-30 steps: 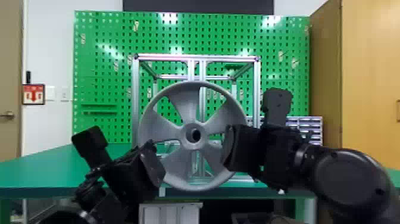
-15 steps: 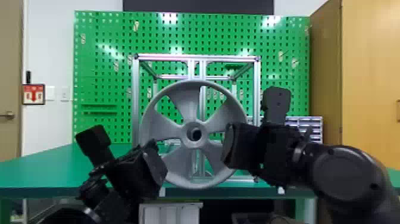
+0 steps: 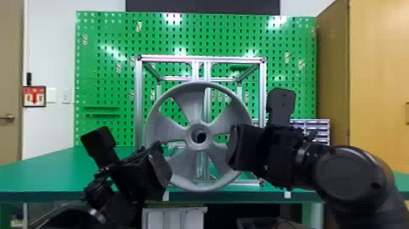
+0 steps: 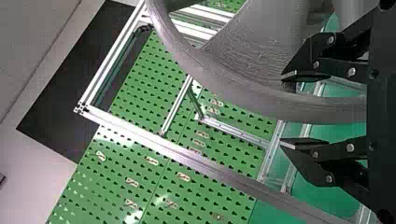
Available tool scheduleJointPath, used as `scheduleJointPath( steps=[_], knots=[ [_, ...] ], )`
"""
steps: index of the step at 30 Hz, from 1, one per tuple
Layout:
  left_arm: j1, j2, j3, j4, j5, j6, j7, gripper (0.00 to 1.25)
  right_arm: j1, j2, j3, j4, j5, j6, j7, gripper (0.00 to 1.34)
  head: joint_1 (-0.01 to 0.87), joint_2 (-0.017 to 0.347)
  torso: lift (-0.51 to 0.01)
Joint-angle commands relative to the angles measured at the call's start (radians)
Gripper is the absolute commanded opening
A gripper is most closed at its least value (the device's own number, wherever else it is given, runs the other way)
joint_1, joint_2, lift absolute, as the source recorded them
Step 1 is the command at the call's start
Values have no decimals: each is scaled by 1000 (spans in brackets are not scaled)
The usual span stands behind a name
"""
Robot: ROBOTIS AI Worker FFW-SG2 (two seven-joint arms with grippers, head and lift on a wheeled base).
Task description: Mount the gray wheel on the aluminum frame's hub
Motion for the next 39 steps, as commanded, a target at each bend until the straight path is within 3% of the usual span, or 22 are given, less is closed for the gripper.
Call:
scheduleJointPath(
  steps=[1,39],
  knots=[
    [-6,0,-3,17,-1,-8,0,522,-5,1,3,8,5,-1,1,166,-5,6,-499],
    [-29,-9,-34,90,-3,-43,0,523,-24,1,4,44,49,-8,3,166,-5,6,-499]
  ],
)
